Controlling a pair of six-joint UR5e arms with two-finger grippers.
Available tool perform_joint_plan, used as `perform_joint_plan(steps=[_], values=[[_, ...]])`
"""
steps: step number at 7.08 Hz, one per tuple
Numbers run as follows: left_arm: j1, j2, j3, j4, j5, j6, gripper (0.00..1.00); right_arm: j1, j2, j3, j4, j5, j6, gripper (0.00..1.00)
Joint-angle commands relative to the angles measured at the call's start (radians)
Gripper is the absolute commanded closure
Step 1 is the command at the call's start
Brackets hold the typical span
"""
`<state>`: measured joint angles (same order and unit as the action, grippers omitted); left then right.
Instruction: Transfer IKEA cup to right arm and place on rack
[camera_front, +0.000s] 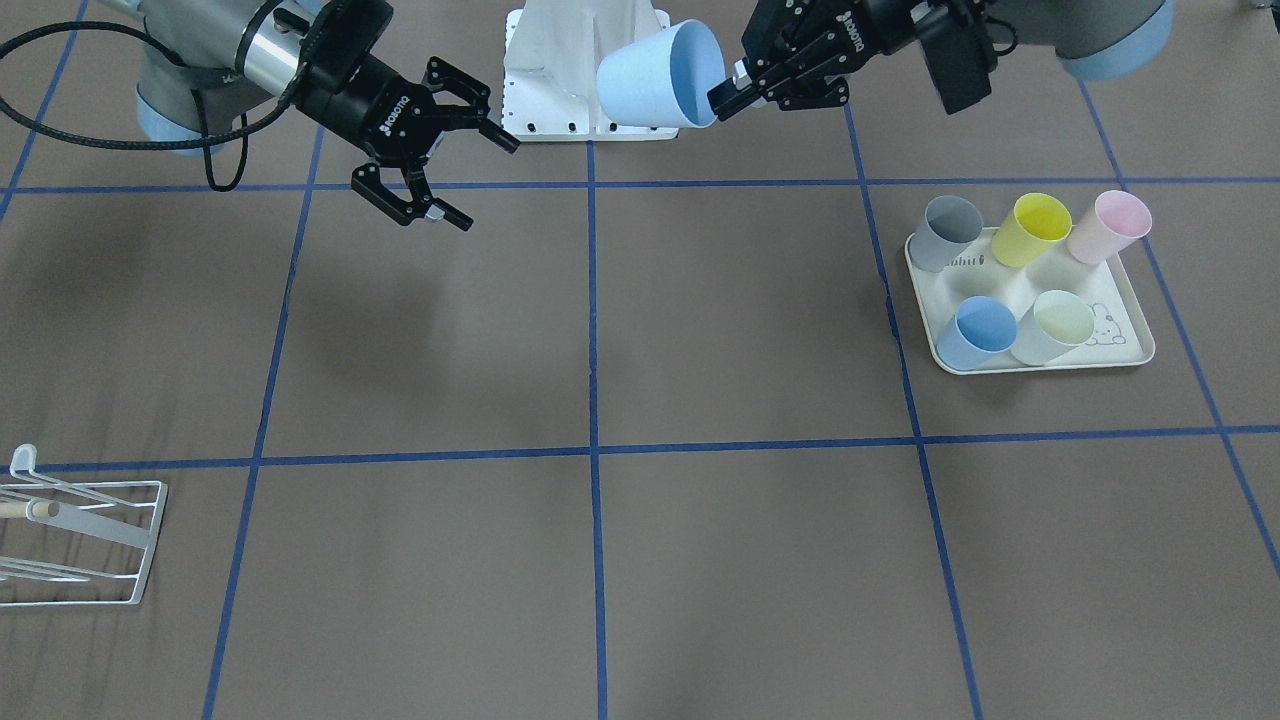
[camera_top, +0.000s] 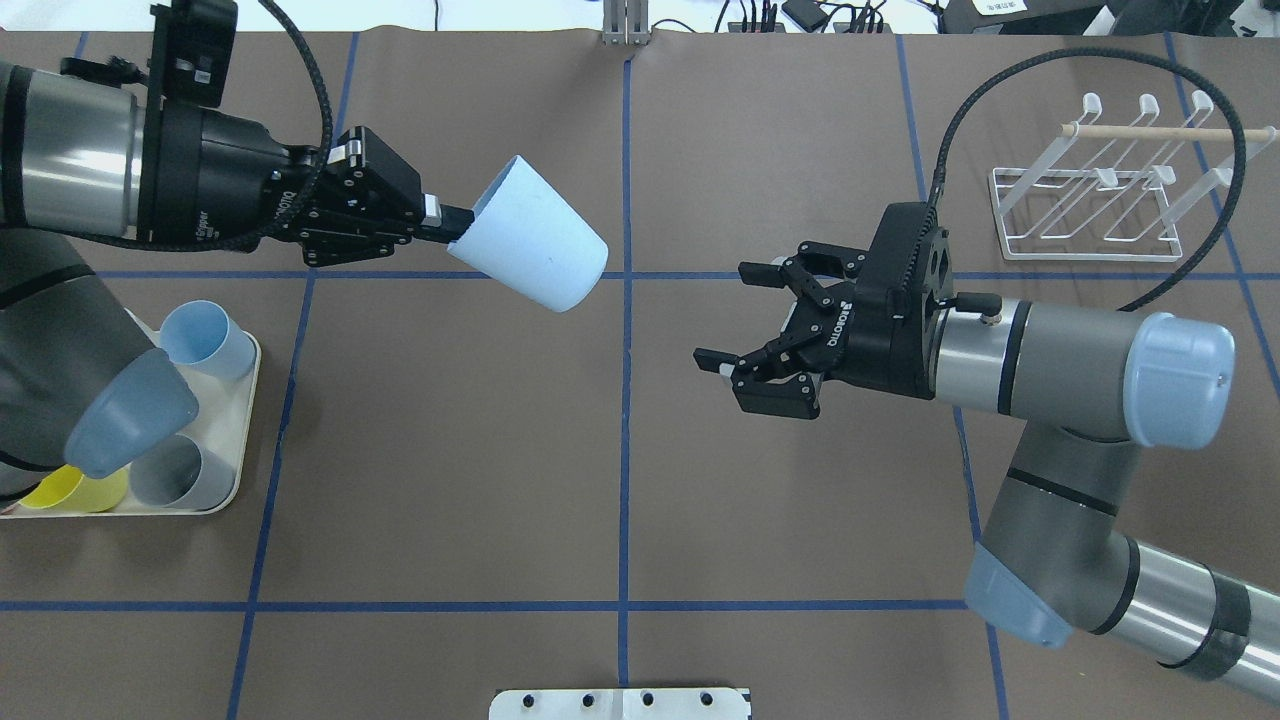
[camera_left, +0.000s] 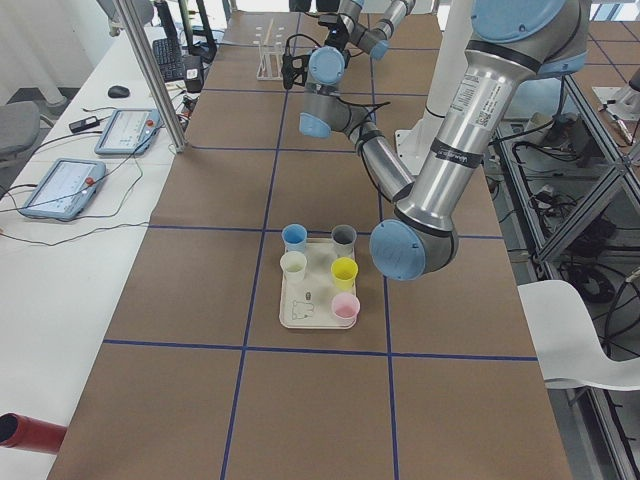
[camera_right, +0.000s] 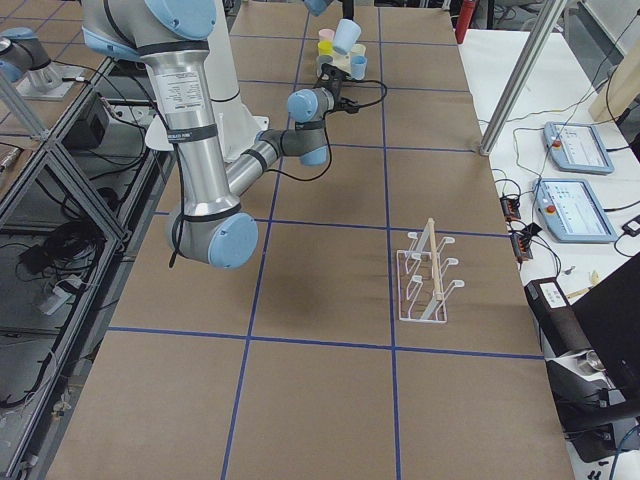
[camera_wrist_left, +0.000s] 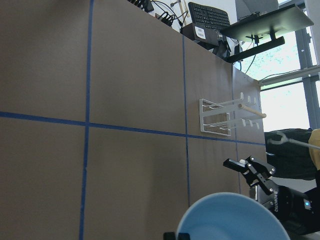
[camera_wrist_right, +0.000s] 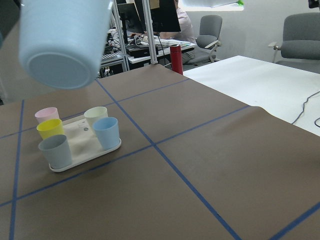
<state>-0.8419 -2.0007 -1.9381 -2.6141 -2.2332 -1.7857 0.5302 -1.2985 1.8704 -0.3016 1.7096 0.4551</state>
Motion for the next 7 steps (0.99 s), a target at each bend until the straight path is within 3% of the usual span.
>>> perform_joint_plan(steps=[1, 3, 7], values=[[0.039, -0.015, 0.053, -0.090, 0.041, -0.043, 1.00, -0.057, 0.021, -0.011, 0.041, -0.027, -0.033, 0.02], [0.139, -0.049, 0.070, -0.089, 0.173, -0.043, 1.00, -0.067, 0.038, -0.011, 0.042, -0.027, -0.033, 0.02], [0.145, -0.055, 0.113, -0.093, 0.173, -0.024, 1.00, -0.067, 0.042, -0.008, 0.041, -0.027, -0.035, 0.02]])
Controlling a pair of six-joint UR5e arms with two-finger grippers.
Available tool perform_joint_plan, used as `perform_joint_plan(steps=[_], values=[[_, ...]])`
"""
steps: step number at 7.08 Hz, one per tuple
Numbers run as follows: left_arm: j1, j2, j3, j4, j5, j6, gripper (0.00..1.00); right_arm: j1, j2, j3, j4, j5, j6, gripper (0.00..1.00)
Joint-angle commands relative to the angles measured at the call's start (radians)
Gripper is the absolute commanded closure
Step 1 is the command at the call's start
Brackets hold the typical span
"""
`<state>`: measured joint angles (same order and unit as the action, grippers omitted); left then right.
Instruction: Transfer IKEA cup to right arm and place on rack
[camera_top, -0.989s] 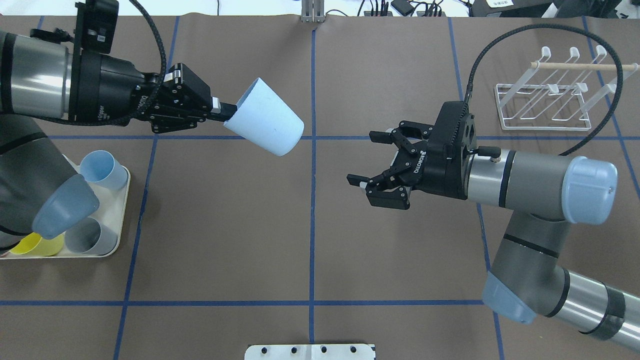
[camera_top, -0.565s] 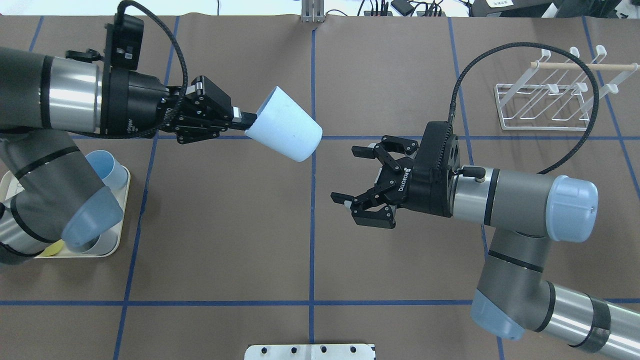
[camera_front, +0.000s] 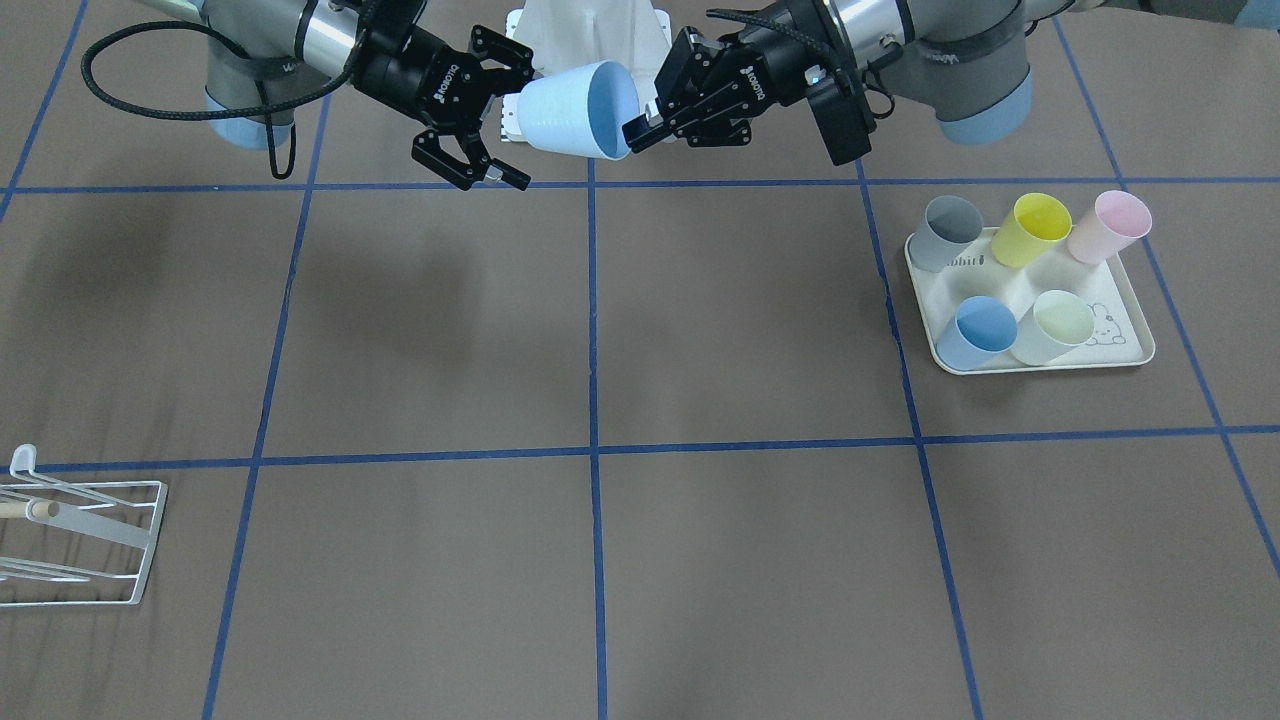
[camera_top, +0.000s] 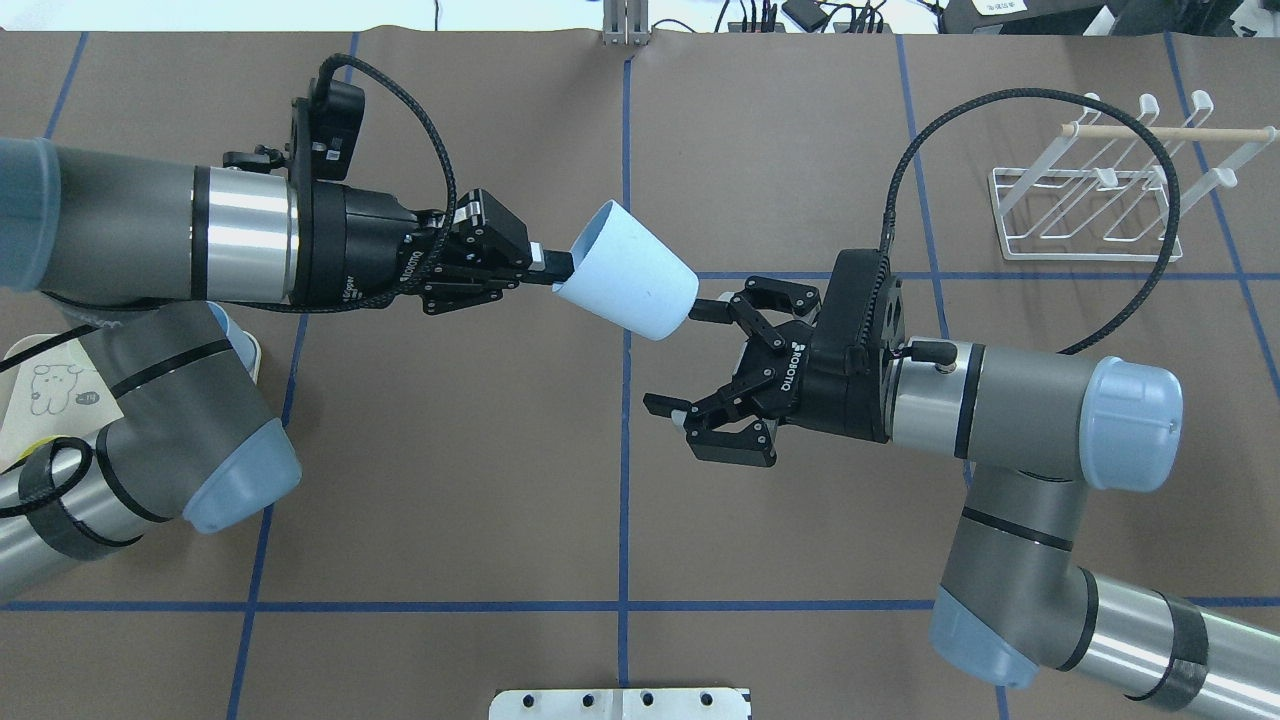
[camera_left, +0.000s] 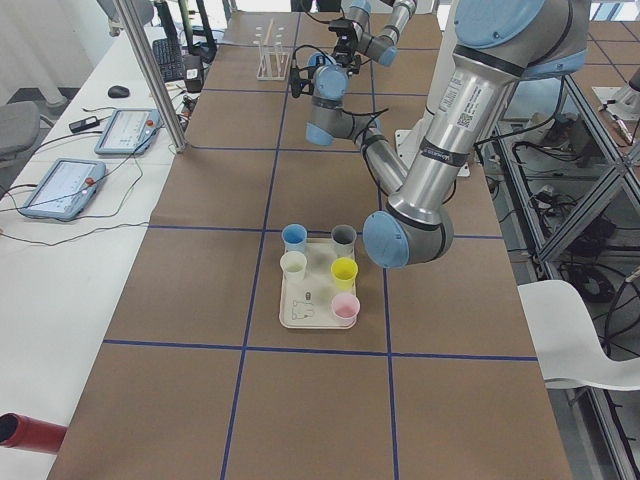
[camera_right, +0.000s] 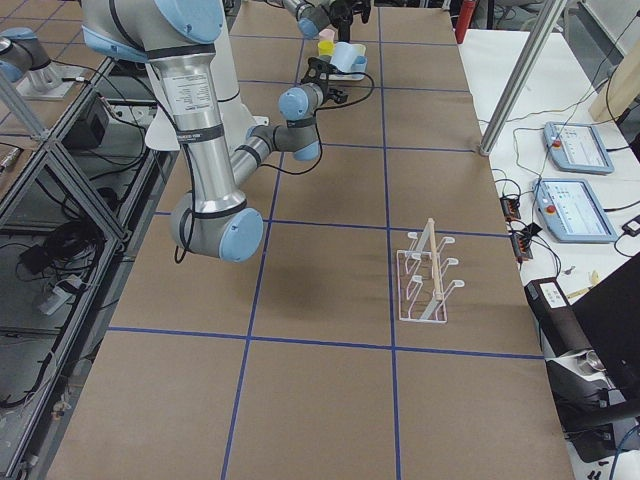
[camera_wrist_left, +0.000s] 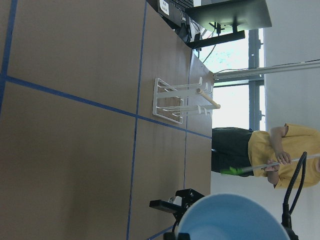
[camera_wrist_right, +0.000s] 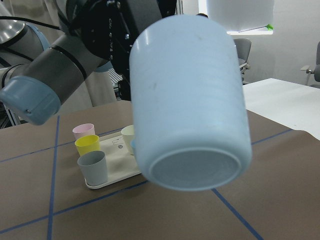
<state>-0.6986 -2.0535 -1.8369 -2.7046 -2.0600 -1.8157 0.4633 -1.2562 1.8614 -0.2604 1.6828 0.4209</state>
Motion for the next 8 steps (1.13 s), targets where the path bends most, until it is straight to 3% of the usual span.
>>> perform_joint_plan(steps=[1, 8], values=[[0.004, -0.002, 0.015, -0.003, 0.000, 0.007, 1.00, 0.001, 0.000, 0.002, 0.000, 0.000, -0.001, 0.02], [0.054, -0.002, 0.019, 0.000, 0.003, 0.015, 1.00, 0.001, 0.008, 0.004, 0.001, -0.011, 0.001, 0.02]])
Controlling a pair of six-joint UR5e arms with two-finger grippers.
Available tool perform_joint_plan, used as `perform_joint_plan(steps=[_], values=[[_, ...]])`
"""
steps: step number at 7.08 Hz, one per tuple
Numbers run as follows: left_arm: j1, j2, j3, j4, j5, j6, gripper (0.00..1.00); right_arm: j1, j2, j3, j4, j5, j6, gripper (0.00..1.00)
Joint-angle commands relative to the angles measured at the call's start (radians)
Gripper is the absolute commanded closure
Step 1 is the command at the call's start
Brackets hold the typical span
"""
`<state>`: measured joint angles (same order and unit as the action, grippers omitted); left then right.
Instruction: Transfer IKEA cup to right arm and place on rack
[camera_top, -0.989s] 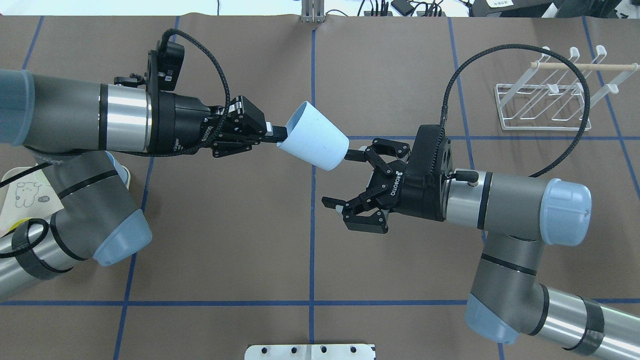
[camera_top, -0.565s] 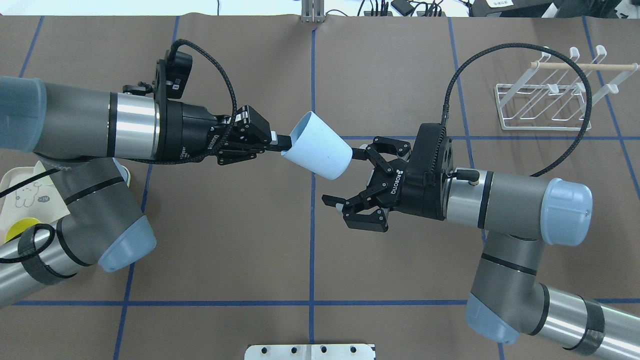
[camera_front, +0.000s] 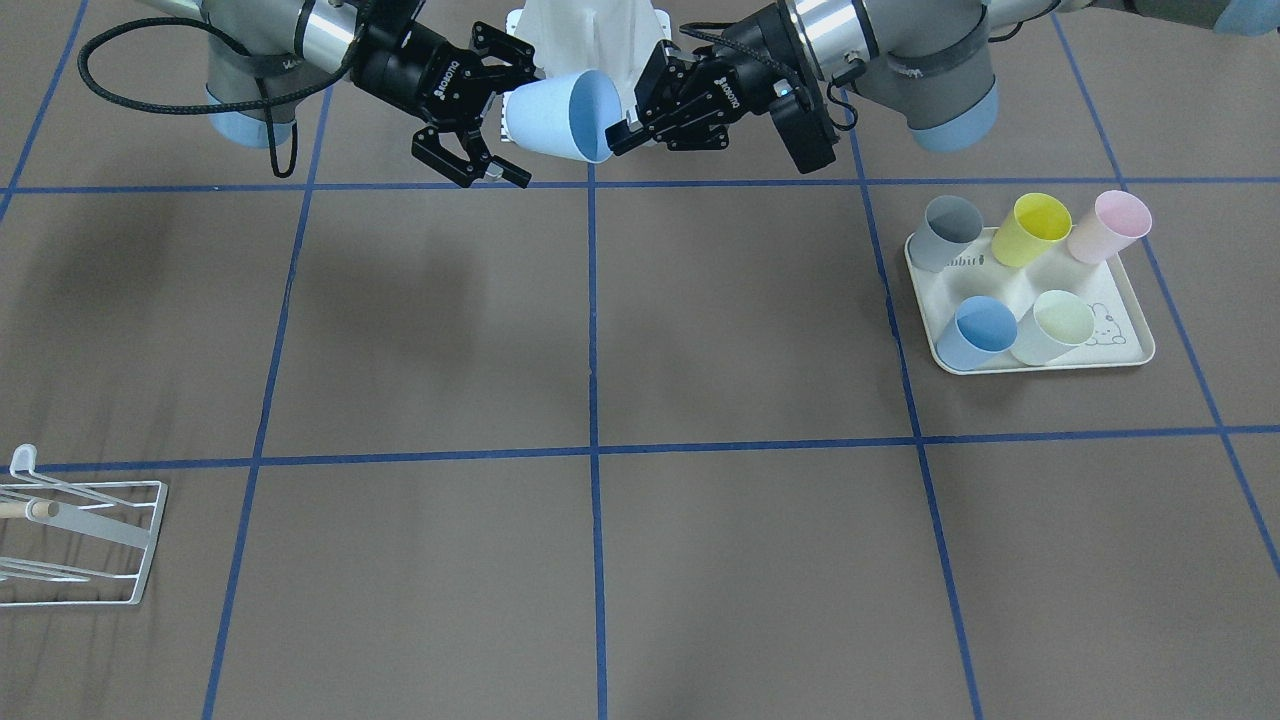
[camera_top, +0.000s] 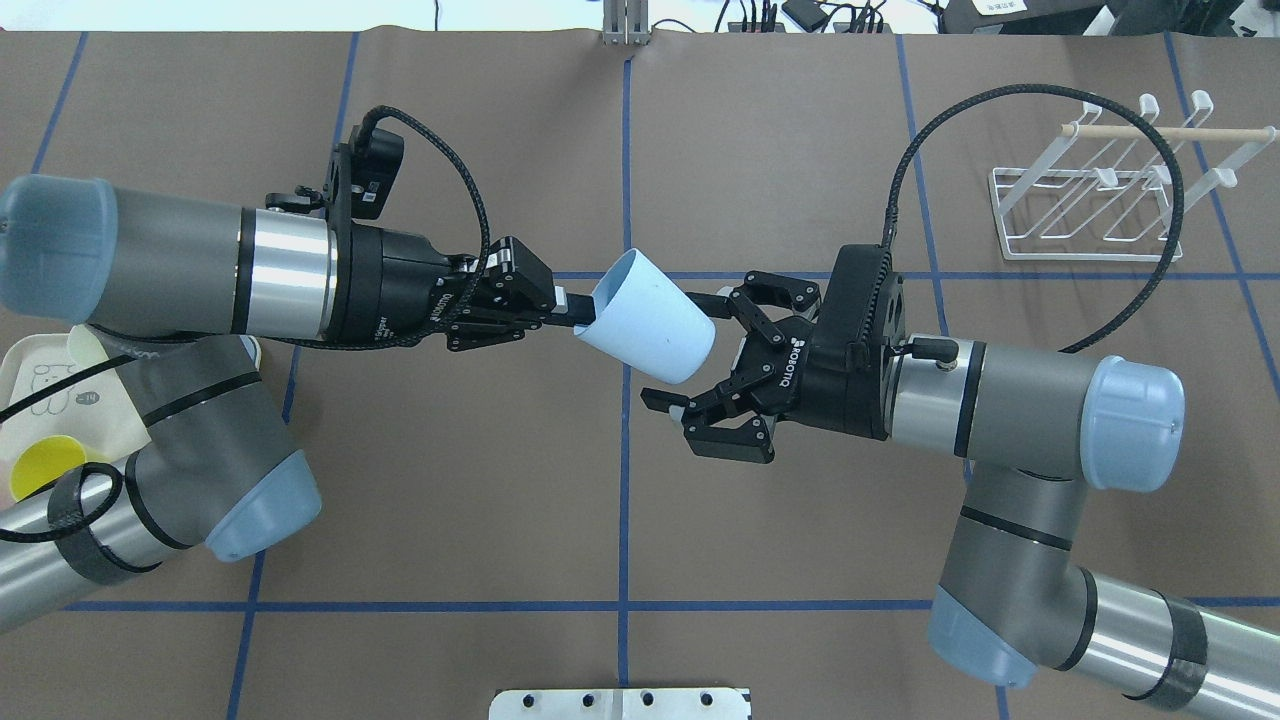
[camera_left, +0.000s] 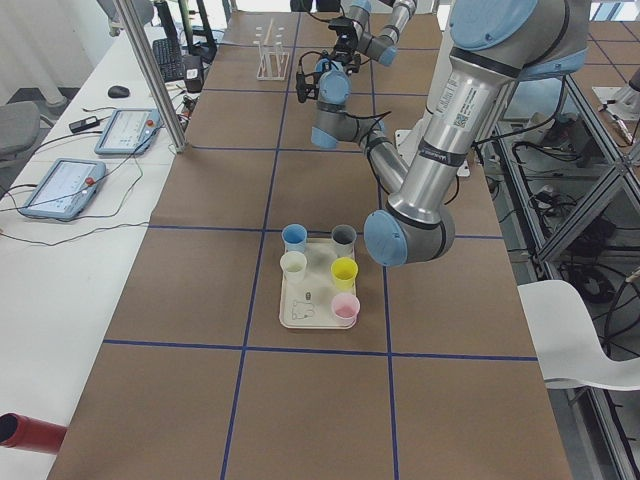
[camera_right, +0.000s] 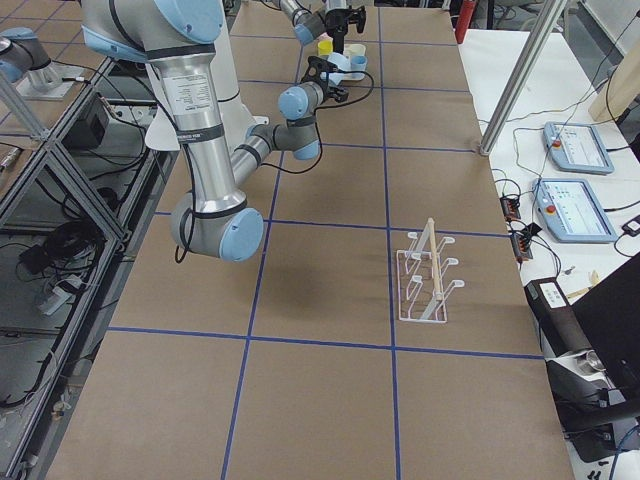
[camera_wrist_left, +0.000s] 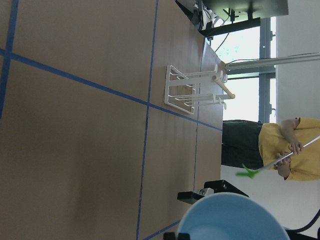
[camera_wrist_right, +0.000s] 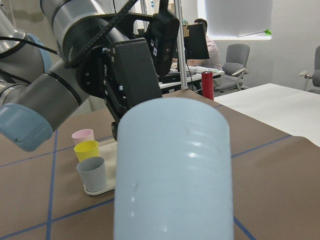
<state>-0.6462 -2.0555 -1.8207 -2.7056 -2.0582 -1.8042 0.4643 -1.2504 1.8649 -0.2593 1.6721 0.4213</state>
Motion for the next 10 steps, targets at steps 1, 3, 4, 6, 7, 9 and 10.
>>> perform_joint_plan(steps=[1, 3, 4, 6, 7, 9, 10], values=[[0.002, 0.002, 0.006, 0.001, 0.001, 0.003, 1.00, 0.000, 0.000, 0.000, 0.000, 0.000, -0.001, 0.04], [0.002, 0.002, 0.007, 0.001, 0.001, 0.005, 1.00, 0.002, 0.002, 0.000, 0.000, 0.000, -0.001, 0.08], [0.002, 0.002, 0.011, 0.001, 0.001, 0.005, 1.00, 0.002, 0.000, 0.002, 0.000, 0.000, -0.001, 0.12], [0.002, 0.003, 0.014, 0.001, 0.001, 0.005, 1.00, 0.002, 0.000, 0.002, 0.000, 0.000, -0.001, 0.14], [0.002, 0.003, 0.014, 0.001, 0.001, 0.005, 1.00, 0.002, 0.002, 0.002, 0.000, 0.000, -0.001, 0.14], [0.003, 0.003, 0.017, 0.000, 0.001, 0.005, 1.00, 0.002, 0.000, 0.002, 0.000, 0.000, -0.001, 0.15], [0.002, 0.003, 0.017, 0.001, 0.001, 0.005, 1.00, 0.002, 0.000, 0.002, 0.000, 0.000, -0.003, 0.28]])
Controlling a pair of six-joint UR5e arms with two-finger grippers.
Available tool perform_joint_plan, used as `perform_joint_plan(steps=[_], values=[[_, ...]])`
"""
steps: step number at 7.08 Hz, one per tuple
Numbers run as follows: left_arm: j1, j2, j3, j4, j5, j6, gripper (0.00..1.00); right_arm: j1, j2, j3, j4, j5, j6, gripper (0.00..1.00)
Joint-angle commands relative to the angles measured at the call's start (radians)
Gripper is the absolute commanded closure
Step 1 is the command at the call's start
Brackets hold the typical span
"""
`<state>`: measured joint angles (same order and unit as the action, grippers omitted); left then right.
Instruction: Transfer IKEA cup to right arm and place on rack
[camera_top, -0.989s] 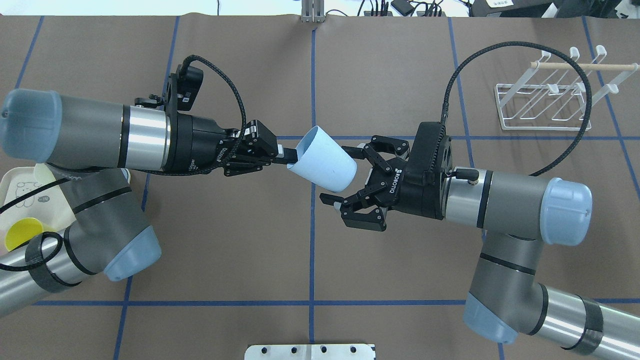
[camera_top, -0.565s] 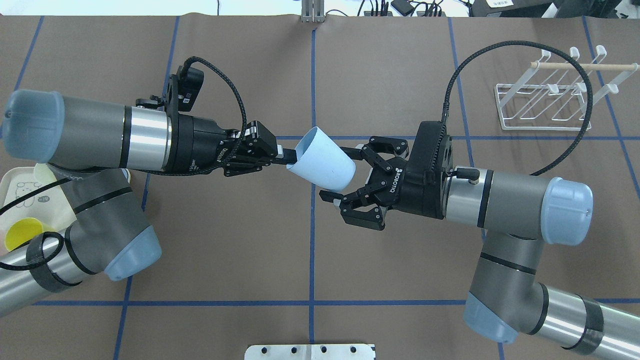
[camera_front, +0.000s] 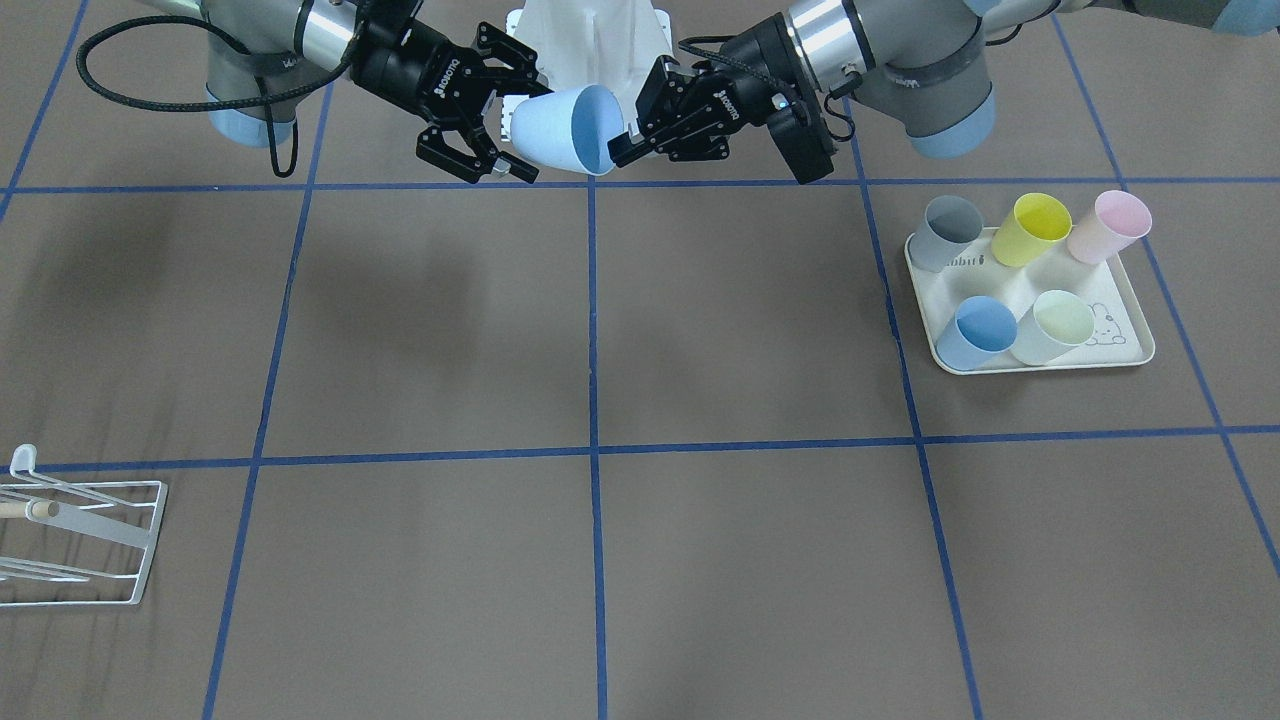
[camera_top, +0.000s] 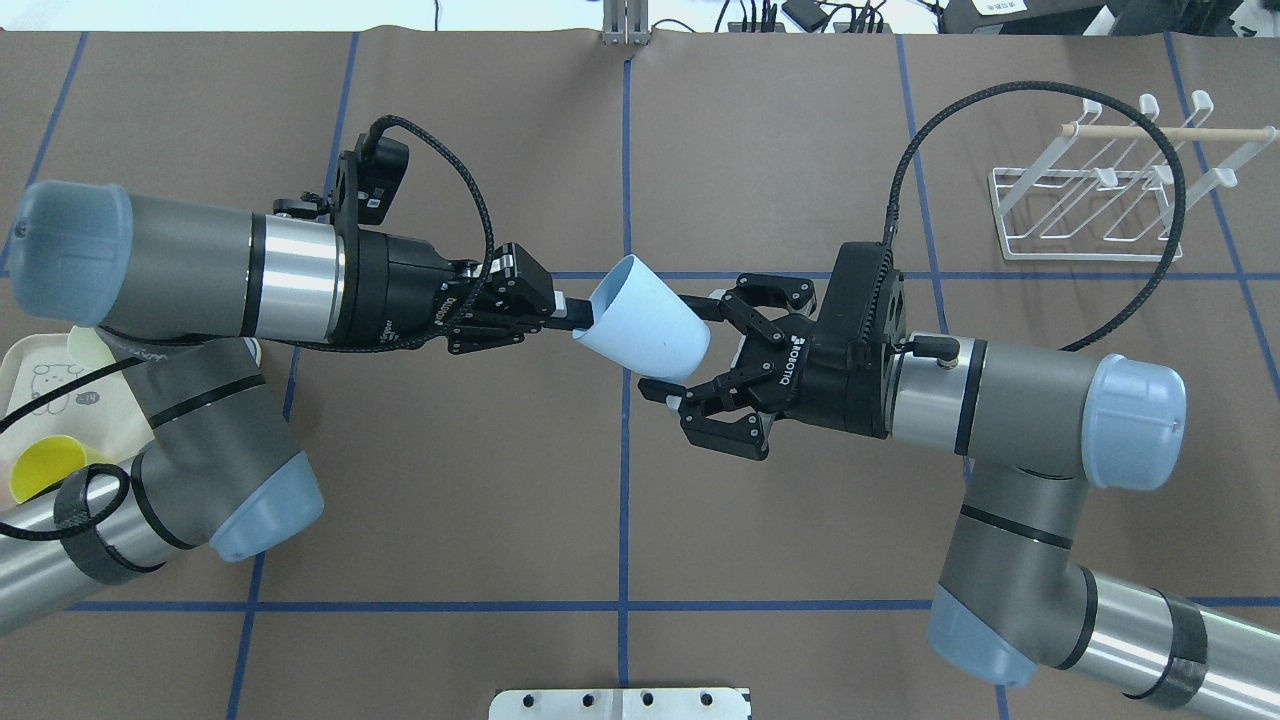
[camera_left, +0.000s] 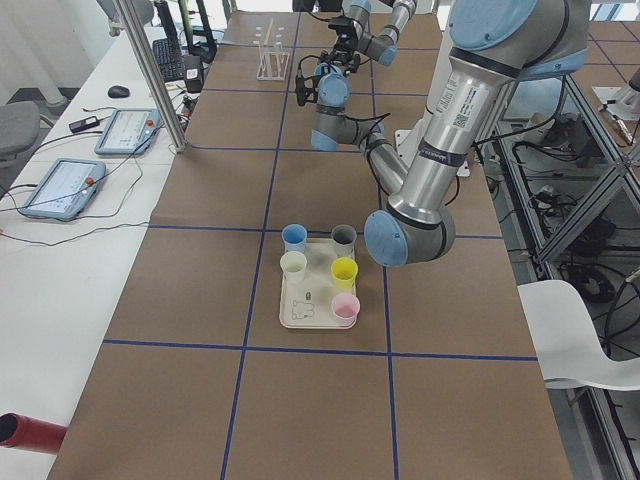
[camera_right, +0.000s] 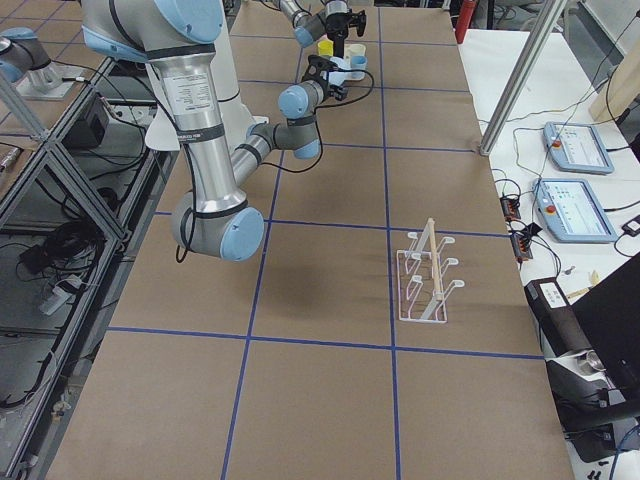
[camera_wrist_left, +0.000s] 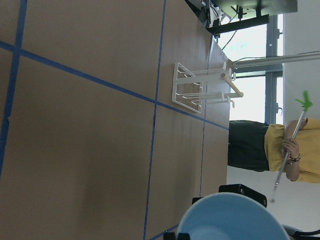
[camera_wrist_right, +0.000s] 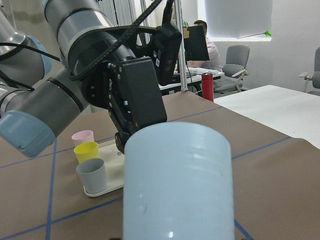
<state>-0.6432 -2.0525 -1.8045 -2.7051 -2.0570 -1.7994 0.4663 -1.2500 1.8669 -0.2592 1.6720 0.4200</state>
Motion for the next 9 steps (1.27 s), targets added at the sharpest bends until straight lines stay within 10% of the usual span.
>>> perform_joint_plan(steps=[1, 4, 5, 9], values=[[0.000, 0.000, 0.001, 0.001, 0.000, 0.000, 1.00, 0.003, 0.000, 0.002, 0.000, 0.003, 0.000, 0.47], [-0.001, -0.001, -0.003, -0.002, -0.002, 0.002, 0.94, 0.003, -0.003, 0.003, 0.000, 0.005, 0.000, 0.75], [-0.001, -0.001, -0.013, -0.001, 0.000, 0.038, 0.01, 0.003, -0.005, 0.003, 0.000, 0.005, 0.000, 0.77], [-0.099, 0.012, -0.044, 0.007, -0.114, 0.078, 0.00, 0.017, -0.016, 0.005, -0.002, 0.009, 0.000, 0.91]])
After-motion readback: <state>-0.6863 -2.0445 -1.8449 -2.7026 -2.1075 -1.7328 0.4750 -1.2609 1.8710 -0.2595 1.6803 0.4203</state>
